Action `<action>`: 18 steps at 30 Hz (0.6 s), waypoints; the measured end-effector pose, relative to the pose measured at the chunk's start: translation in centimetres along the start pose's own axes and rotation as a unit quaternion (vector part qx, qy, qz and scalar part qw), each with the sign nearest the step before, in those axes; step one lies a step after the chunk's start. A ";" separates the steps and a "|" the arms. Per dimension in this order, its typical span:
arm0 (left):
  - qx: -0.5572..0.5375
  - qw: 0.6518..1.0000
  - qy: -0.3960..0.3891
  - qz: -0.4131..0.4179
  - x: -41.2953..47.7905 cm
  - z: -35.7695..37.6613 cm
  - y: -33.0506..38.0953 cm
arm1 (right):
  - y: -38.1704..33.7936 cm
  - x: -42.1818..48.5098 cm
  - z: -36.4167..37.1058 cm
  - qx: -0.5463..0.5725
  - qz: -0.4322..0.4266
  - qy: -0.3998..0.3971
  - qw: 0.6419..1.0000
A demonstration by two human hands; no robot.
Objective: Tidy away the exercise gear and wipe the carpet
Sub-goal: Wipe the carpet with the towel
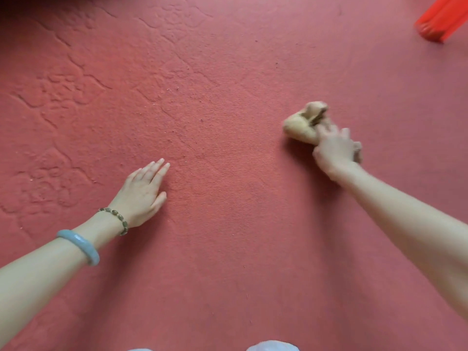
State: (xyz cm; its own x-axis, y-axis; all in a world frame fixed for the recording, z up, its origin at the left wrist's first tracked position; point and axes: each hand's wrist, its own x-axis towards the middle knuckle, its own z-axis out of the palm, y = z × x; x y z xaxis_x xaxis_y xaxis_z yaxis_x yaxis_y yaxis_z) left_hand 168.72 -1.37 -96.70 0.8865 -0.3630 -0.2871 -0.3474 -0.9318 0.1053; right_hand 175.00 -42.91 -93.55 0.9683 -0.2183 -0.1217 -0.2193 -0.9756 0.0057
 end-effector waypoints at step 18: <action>0.015 0.990 -0.037 0.133 1.3 1.5 7.1 | 2.3 -11.6 2.1 -0.026 -0.379 0.046 0.924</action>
State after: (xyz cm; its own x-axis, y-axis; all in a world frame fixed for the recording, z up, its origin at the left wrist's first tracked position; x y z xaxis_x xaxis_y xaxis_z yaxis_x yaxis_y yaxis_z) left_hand 166.93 -8.42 -97.76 0.7380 -0.5933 -0.3214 -0.5755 -0.8021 0.1593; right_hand 163.03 -42.61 -94.24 0.8480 0.5294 -0.0249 0.5296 -0.8482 0.0011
